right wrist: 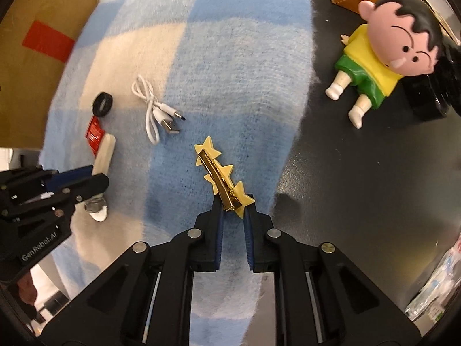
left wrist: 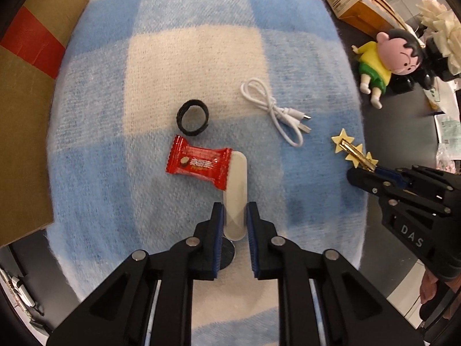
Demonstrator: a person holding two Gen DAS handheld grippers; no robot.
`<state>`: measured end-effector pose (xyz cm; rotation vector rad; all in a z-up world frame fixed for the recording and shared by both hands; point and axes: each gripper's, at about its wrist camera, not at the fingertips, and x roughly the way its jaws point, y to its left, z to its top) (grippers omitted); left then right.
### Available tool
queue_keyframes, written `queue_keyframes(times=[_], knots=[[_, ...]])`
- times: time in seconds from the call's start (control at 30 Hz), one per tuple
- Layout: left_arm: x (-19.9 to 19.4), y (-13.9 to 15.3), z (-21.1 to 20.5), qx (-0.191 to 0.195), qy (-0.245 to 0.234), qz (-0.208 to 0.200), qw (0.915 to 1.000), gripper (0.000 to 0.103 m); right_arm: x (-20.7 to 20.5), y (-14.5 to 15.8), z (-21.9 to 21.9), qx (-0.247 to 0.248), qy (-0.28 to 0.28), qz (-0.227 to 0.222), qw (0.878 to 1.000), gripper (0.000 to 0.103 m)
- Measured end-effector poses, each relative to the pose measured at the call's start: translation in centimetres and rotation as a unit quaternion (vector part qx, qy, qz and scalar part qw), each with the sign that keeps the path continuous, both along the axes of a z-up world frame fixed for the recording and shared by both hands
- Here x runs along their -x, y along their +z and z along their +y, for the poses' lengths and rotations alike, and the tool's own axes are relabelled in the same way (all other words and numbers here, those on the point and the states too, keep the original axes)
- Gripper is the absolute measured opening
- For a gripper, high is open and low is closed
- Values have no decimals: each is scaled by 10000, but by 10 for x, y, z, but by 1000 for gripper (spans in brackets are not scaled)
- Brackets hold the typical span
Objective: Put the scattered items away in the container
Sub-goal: 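Close the left tool on the white stick while the right tool grasps the star hair clip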
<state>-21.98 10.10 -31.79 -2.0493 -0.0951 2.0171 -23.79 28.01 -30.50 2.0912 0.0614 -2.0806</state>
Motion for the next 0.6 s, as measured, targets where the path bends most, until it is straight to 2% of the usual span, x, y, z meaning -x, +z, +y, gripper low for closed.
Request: queue_keyframes(times=[0.6], knots=[[-1,38,-11,-221,165,277,9992,16,-5,43,7,89,-99,251,9996,13]])
